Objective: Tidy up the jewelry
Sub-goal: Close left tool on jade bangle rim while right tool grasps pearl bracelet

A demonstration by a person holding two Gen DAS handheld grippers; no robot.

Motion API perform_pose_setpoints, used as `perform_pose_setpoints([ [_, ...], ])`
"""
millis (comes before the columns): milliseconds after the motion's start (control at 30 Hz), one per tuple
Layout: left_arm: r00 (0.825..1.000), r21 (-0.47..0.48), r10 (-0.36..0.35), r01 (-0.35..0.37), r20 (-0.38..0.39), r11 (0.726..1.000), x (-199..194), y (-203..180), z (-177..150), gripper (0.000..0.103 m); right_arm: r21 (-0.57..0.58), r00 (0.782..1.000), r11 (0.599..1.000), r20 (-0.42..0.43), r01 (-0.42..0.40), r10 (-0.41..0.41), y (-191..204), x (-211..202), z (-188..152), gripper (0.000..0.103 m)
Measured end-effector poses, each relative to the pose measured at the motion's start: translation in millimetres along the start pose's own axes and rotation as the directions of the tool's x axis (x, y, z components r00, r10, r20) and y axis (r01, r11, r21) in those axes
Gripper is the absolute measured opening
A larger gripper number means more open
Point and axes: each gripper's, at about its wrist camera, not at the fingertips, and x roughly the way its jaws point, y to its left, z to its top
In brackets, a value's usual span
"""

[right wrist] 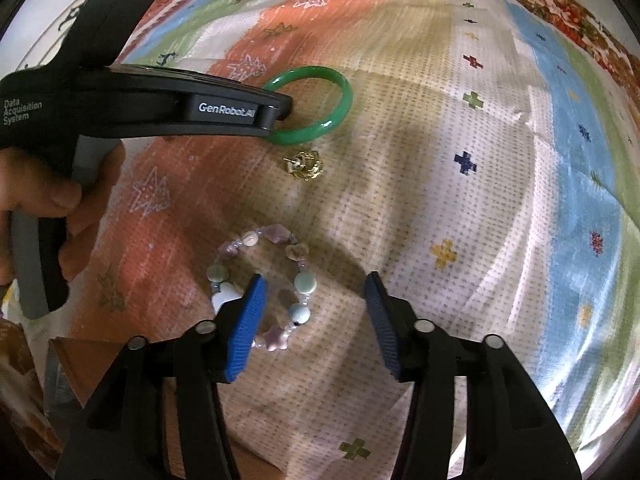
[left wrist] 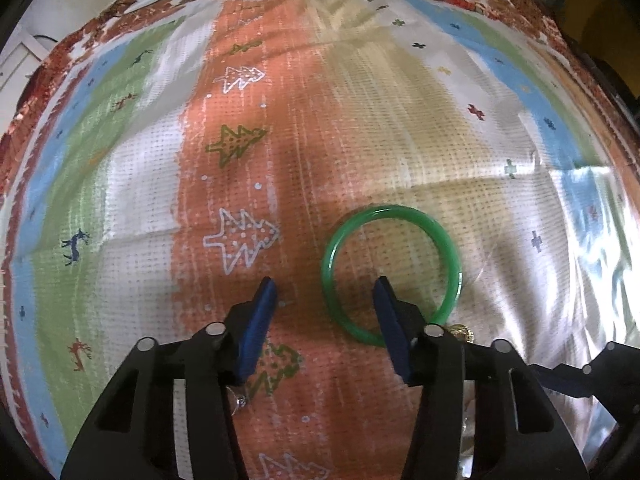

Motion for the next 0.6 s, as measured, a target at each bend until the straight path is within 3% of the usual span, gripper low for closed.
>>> perform_pose_setpoints([
  [67, 1.000, 0.000, 0.012, -0.012, 0.000, 1.000, -0.4, 0.5, 0.1, 0.035, 0.009, 1.000, 1.000, -0.007, 0.002, -0.002, -2.6, 0.9, 1.1, 0.041],
  [233, 1.000, 0.009, 0.011, -0.011, -0.002, 1.000, -1.0, 2.0, 0.2, 0.021, 0.020, 1.000, 1.000, -0.014, -0.017, 0.017, -7.0, 1.1, 3.4, 0.012],
  [333, 1.000, 0.013, 0.015, -0.015, -0.003, 1.000, -0.8, 3.2, -0.1, 0.010, 0.001, 1.000, 1.000, -0.012, -0.007, 0.007, -5.9, 1.5, 4.1, 0.012],
  [500, 1.000, 0.006, 0.018, -0.018, -0.004, 1.000, -3.8, 4.7, -1.5, 0.007, 0.005, 1.000, 1.000, -0.006, -0.012, 0.012, -7.7, 0.8, 4.7, 0.011],
  [600, 0.998, 0.017, 0.067, -0.067, 0.001, 0.998, -6.7, 4.4, -2.7, 0.006, -0.002, 1.000, 1.000, 0.006, 0.002, -0.002, -6.8, -3.7, 2.8, 0.011],
])
